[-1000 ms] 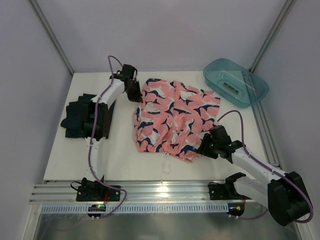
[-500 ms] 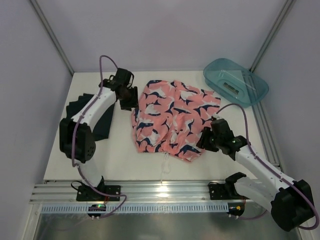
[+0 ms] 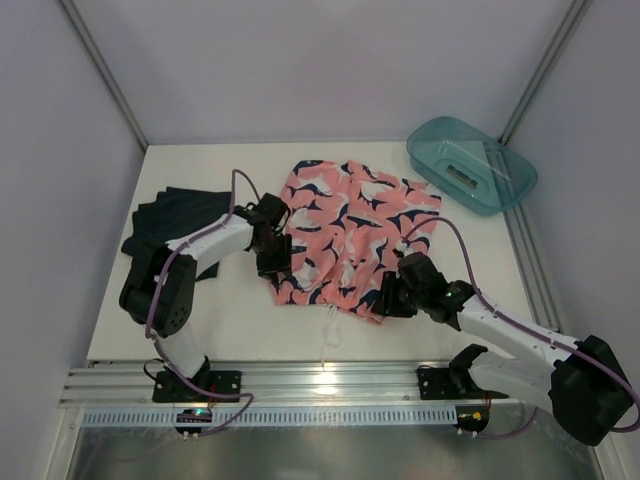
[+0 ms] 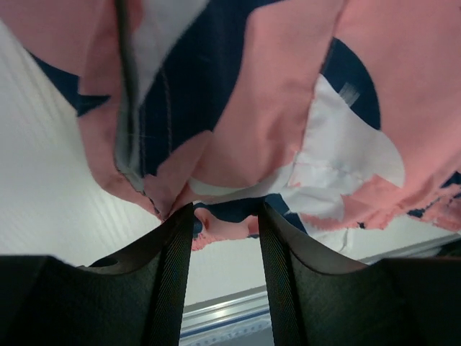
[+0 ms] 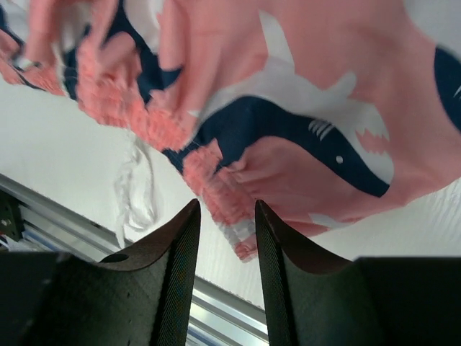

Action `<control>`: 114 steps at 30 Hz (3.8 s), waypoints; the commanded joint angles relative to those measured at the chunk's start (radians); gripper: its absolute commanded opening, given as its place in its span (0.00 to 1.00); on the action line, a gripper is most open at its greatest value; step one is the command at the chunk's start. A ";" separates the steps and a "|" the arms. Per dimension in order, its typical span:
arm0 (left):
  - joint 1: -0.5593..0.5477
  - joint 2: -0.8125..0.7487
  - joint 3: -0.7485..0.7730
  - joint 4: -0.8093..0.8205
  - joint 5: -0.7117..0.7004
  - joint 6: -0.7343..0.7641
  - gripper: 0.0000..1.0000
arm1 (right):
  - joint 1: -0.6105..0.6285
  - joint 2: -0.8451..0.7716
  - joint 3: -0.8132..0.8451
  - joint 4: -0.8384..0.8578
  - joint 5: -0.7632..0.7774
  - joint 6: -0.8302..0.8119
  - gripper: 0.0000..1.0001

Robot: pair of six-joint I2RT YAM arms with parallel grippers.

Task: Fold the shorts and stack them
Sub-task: Smooth out the shorts at the center of the board, then fold the shorts at the center of the board.

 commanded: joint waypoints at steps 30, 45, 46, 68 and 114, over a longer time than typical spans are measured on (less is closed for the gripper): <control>-0.461 -0.226 0.055 0.283 -0.222 0.215 0.54 | -0.407 0.119 0.338 -0.093 0.119 -0.034 0.67; -0.741 0.030 0.113 0.432 -0.411 0.198 0.61 | -0.717 0.665 0.685 0.071 0.052 -0.137 0.64; -0.742 0.039 0.114 0.436 -0.414 0.198 0.61 | -0.720 0.682 0.685 0.111 0.043 -0.131 0.64; -0.843 0.176 0.050 0.479 -0.560 0.154 0.58 | -0.725 0.927 0.757 0.171 0.016 -0.094 0.57; -0.939 -0.214 -0.105 0.368 -0.451 -0.313 0.00 | -0.806 0.421 0.595 -0.159 0.289 -0.225 0.04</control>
